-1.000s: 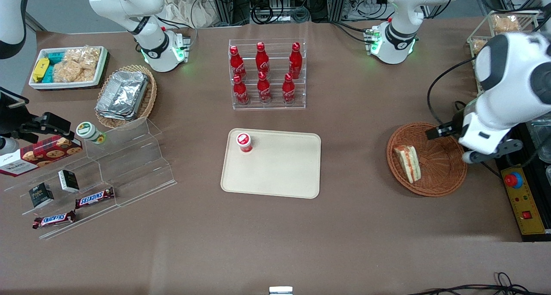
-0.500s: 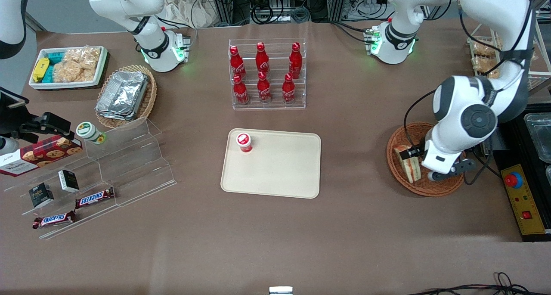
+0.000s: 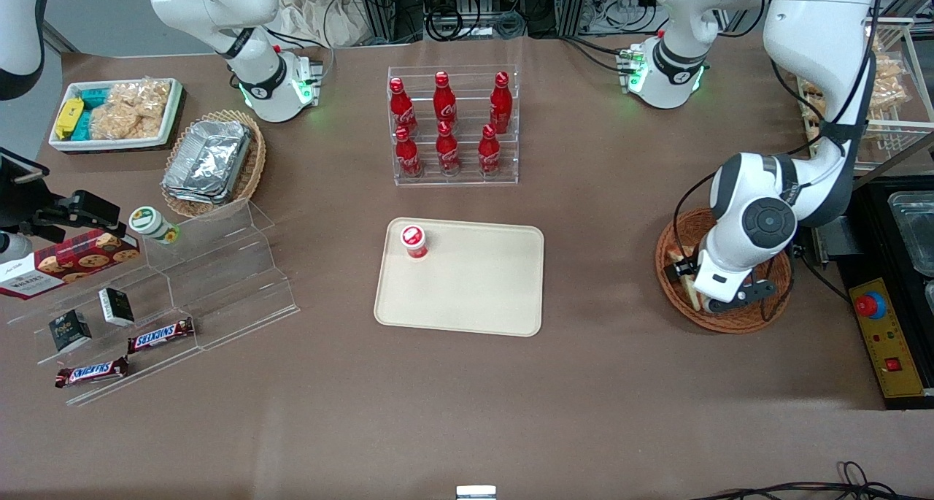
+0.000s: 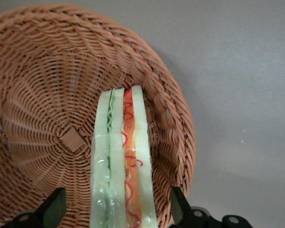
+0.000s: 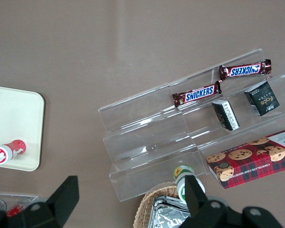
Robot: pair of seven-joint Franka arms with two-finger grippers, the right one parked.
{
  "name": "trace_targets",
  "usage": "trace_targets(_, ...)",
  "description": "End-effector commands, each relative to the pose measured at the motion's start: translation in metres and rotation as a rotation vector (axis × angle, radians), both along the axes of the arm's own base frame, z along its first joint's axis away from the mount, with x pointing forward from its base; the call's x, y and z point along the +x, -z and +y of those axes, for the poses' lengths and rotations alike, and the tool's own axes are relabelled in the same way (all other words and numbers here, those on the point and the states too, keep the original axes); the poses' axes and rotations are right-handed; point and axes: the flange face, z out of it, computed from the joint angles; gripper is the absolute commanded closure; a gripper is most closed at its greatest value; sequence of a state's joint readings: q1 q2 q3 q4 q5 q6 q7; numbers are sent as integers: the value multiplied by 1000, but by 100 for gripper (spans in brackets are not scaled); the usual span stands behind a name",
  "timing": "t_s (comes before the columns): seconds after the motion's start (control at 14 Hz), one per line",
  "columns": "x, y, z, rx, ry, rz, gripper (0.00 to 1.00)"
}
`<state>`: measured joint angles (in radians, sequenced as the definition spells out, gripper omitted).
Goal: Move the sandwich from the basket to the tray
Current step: 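Lower the left gripper and close it on the sandwich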
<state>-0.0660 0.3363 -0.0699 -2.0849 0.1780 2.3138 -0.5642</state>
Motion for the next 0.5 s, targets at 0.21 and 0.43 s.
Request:
trace_targets(0.21,-2,-13,0,17,-46,-39,81)
trace_targets(0.43,13,-65,-2,43,-39,-21,92)
